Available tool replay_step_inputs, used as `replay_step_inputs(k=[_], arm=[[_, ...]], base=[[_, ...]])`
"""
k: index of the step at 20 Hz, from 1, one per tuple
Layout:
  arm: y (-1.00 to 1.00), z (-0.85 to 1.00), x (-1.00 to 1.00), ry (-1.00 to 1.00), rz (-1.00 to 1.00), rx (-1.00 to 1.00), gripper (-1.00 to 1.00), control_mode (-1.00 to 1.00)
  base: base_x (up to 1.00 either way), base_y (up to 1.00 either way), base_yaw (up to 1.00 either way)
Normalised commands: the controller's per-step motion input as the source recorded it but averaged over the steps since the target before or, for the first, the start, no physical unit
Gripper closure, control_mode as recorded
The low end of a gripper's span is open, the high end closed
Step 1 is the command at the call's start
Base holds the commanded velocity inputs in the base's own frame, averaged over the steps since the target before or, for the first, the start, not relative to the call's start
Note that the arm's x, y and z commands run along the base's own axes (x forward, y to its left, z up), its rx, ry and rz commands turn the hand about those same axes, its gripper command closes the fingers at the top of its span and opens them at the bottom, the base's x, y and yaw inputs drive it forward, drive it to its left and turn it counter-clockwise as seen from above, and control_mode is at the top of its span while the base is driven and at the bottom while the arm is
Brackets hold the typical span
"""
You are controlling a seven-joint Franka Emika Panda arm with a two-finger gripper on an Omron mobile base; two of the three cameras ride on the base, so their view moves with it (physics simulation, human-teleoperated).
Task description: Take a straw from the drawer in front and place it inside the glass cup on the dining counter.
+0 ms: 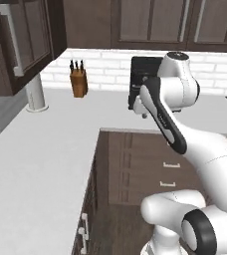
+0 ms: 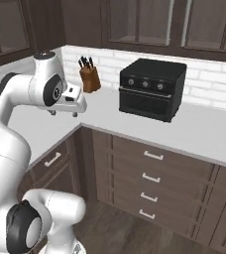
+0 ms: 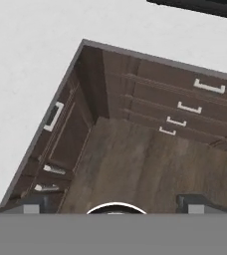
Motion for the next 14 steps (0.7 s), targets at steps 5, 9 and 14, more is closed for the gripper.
replay_step_inputs(k=[5, 9, 14], arm=[[0.0, 0.0, 0.0, 0.0, 0.0, 0.0, -1.0, 1.0], [0.15, 0.0, -0.01, 0.0, -0.15, 0.25, -1.0, -1.0], [-0.3, -0.02, 0.0, 0.0, -0.07, 0.48, -1.0, -1.0]], base=[[-0.18, 0.71, -0.37], [-0.02, 0.16, -0.07], [0.0, 0.0, 0.0]])
